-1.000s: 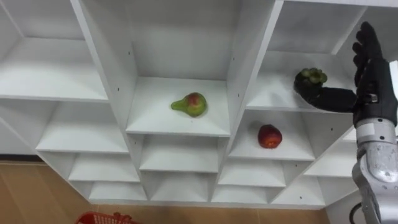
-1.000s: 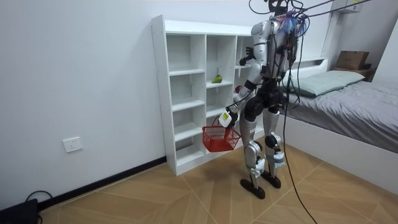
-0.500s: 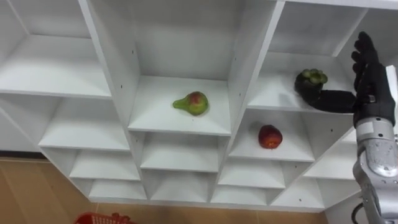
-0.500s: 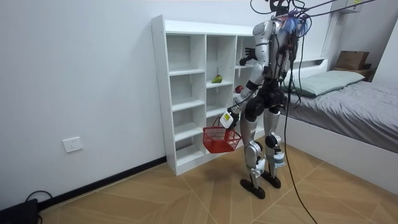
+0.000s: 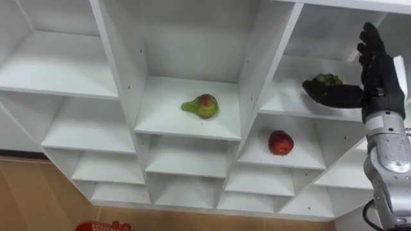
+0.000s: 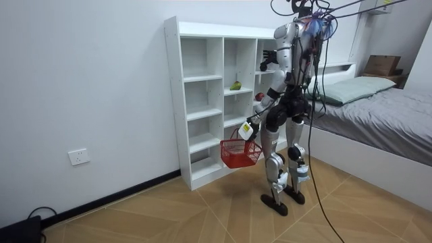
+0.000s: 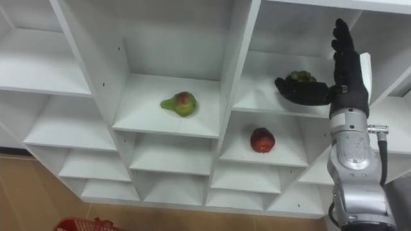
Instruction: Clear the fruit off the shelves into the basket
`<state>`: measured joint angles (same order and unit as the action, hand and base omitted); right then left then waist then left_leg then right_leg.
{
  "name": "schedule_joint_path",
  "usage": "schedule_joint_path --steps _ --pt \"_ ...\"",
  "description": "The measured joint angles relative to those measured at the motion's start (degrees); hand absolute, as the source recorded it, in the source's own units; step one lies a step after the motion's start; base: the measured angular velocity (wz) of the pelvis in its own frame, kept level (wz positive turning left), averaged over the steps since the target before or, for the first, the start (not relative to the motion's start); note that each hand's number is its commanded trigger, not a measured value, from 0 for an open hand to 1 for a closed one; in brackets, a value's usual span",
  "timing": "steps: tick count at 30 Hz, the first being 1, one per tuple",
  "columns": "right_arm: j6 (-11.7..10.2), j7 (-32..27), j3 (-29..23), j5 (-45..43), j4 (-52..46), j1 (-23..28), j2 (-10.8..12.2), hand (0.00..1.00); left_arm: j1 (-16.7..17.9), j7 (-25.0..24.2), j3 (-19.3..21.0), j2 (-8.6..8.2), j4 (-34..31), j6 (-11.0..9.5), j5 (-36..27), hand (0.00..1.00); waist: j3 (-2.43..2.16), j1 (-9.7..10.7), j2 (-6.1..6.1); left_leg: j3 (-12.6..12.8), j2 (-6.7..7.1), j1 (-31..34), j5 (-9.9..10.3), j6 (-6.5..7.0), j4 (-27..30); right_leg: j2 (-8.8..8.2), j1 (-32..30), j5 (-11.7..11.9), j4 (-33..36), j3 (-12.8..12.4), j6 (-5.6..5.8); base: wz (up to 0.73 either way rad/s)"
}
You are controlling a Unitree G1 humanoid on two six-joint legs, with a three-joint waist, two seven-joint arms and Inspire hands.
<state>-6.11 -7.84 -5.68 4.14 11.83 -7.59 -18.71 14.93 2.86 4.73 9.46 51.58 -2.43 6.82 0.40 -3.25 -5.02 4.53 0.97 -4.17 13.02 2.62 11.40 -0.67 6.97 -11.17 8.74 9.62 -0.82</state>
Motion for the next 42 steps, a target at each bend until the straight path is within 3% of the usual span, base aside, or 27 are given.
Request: schedule_joint_path --steps 13,18,22,27,39,40,41,42 --pt "0.71 2.59 2.29 -0.15 5.00 -1.82 -1.66 0.00 -0.13 -2.36 0.00 0.21 0.00 0.00 0.07 1.00 0.04 -0.71 0.08 -0.04 0.00 0.00 0.00 0.00 0.00 -0.11 0.08 0.00 -0.02 0.06 0.00 0.00" --pt "0.71 2.95 2.21 -0.11 12.30 -2.99 -1.67 0.00 0.45 -2.21 0.01 0.31 0.02 0.01 -0.28 1.00 0.04 -0.34 0.03 -0.18 0.02 -0.26 0.00 -0.01 0.04 -0.20 0.58 0.00 -0.06 0.50 0.00 0.02" --pt "-0.25 3.10 2.14 0.10 13.68 -3.63 -1.87 0.00 0.53 -1.81 0.06 0.32 0.01 0.05 0.17 1.00 -0.10 -0.14 0.08 -0.53 0.02 0.52 -0.01 -0.01 0.42 -0.26 0.06 0.02 -0.05 1.05 -0.02 0.05" --pt "-1.59 3.69 2.01 -0.51 16.25 -3.68 -1.87 0.00 0.83 -1.71 0.06 0.31 -0.11 0.05 0.18 1.00 -0.75 -0.06 0.38 -1.45 0.16 0.52 -0.09 -0.04 0.43 -0.31 0.59 0.02 -0.02 1.52 -0.03 0.07" --pt "-2.81 5.11 1.58 -1.13 20.93 -5.64 -1.90 0.00 0.81 -1.70 0.04 0.31 -0.42 0.94 0.05 1.00 -0.51 0.06 0.58 -2.17 0.57 0.52 -0.38 0.13 0.23 -0.33 0.94 0.03 -0.02 1.51 -0.02 0.02" --pt "-2.77 5.20 1.57 -1.22 21.08 -5.80 -1.90 0.07 0.82 -1.70 0.03 0.31 -0.41 1.03 0.06 1.00 -0.51 0.06 0.57 -2.18 0.58 0.52 -0.39 0.13 0.23 -0.33 0.95 0.03 -0.02 1.51 -0.02 0.00" --pt "-2.70 5.36 1.47 -1.42 21.28 -5.96 -1.90 0.69 0.81 -1.70 0.03 0.31 -0.41 1.23 0.06 1.00 -0.50 0.05 0.55 -2.21 0.59 0.53 -0.41 0.14 0.24 -0.33 0.95 0.03 -0.02 1.51 -0.02 0.00" --pt "-2.71 5.42 1.41 -1.45 21.34 -5.95 -1.91 1.00 0.82 -1.70 0.03 0.31 -0.41 1.30 0.05 1.00 -0.50 -0.04 0.54 -2.22 0.59 0.51 -0.41 0.14 0.25 -0.33 0.96 0.03 -0.01 1.51 -0.02 0.00"
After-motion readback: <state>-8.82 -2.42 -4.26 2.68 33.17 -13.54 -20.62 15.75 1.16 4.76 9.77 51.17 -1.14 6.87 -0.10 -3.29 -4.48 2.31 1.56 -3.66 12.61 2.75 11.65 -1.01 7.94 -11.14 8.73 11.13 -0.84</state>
